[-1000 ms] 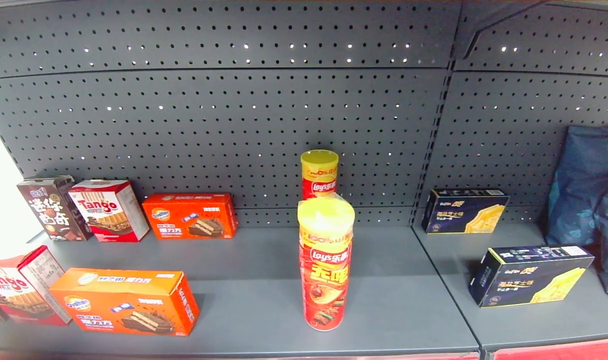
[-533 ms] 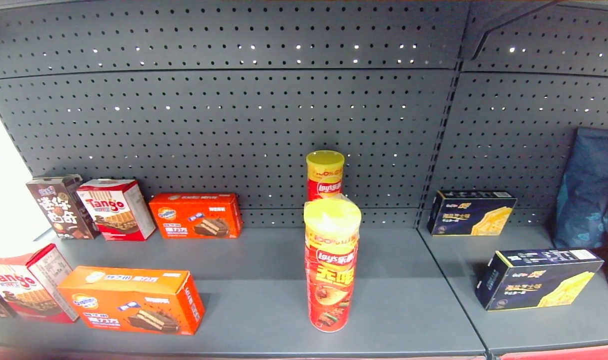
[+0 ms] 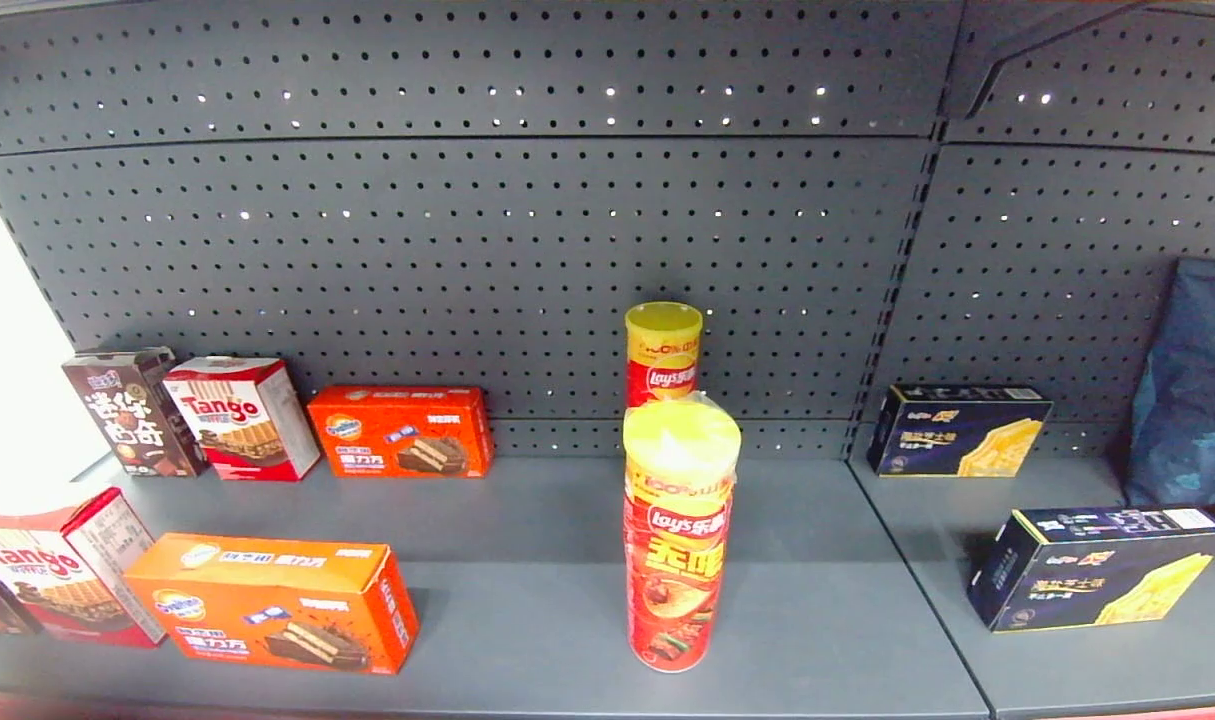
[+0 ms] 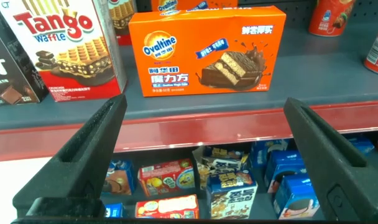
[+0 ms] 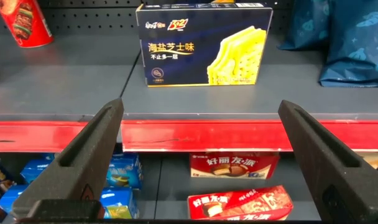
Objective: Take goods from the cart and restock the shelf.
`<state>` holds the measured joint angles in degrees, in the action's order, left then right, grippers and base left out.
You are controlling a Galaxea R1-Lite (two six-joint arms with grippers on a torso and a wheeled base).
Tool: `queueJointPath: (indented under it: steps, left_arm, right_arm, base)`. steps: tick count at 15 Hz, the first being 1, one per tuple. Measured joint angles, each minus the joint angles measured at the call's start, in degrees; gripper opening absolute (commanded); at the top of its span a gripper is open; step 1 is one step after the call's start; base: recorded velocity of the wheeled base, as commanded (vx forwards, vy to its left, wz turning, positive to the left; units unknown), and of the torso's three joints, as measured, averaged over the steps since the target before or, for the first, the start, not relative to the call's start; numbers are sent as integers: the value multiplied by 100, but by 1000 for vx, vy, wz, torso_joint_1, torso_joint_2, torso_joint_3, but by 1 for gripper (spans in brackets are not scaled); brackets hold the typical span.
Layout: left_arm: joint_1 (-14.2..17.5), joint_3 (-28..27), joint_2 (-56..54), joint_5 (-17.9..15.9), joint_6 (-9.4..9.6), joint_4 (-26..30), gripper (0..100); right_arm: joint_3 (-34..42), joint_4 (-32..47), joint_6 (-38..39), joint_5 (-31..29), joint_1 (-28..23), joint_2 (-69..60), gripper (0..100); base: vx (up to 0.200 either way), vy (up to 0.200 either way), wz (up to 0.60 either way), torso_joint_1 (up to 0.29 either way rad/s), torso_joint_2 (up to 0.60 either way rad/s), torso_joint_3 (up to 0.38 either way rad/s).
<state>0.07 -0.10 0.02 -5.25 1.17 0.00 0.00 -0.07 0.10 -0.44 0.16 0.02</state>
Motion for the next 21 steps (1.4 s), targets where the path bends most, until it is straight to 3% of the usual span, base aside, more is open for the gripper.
queueJointPath:
  steps: [2, 21]
  left_arm:
    - [-2, 0, 0, 6, -6, 0, 100]
    - [0, 0, 0, 4, -11, 0, 100]
  right_arm:
    - [0, -2, 0, 0, 0, 0, 100]
    - [0, -2, -2, 0, 0, 0, 100]
  base:
    - [0, -200, 0, 2, -2, 2]
    - [0, 0, 0, 0, 0, 0]
